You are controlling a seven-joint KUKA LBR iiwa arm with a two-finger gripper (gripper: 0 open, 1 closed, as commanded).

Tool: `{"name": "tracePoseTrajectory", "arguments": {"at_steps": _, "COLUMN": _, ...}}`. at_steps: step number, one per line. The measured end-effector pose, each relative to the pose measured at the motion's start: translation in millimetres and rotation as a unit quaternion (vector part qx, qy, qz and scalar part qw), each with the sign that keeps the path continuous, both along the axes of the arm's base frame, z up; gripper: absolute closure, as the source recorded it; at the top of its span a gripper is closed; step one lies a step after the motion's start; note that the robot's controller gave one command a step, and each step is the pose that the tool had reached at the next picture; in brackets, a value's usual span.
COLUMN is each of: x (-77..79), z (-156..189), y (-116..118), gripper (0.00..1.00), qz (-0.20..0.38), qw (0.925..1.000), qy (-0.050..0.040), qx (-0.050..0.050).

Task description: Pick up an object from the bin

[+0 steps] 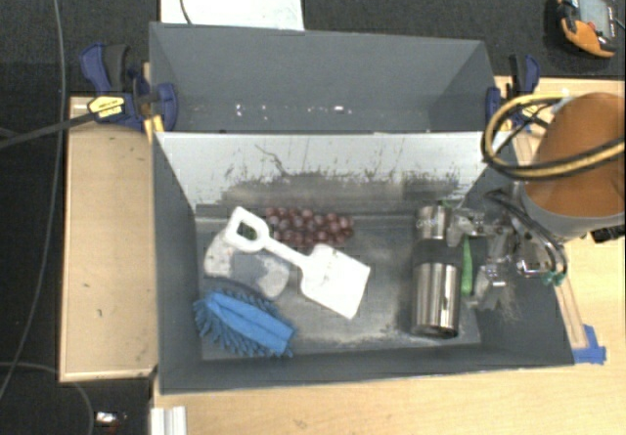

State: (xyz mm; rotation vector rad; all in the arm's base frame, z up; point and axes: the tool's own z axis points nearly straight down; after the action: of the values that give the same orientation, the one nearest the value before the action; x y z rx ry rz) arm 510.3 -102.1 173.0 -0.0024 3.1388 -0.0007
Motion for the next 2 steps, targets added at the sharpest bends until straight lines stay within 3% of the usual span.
{"name": "tracePoseTrajectory", "arguments": {"at_steps": 1, "x": -15.5, "z": -85.7, "y": 22.7, "gripper": 0.00, "qz": 0.278, "qw": 0.9605, "qy": -0.0107, "qx": -0.005}}
{"name": "tracePoseTrajectory", "arguments": {"at_steps": 2, "x": -15.7, "z": -84.6, "y": 22.6, "gripper": 0.00, "qz": 0.272, "qw": 0.9621, "qy": -0.0113, "qx": -0.005}}
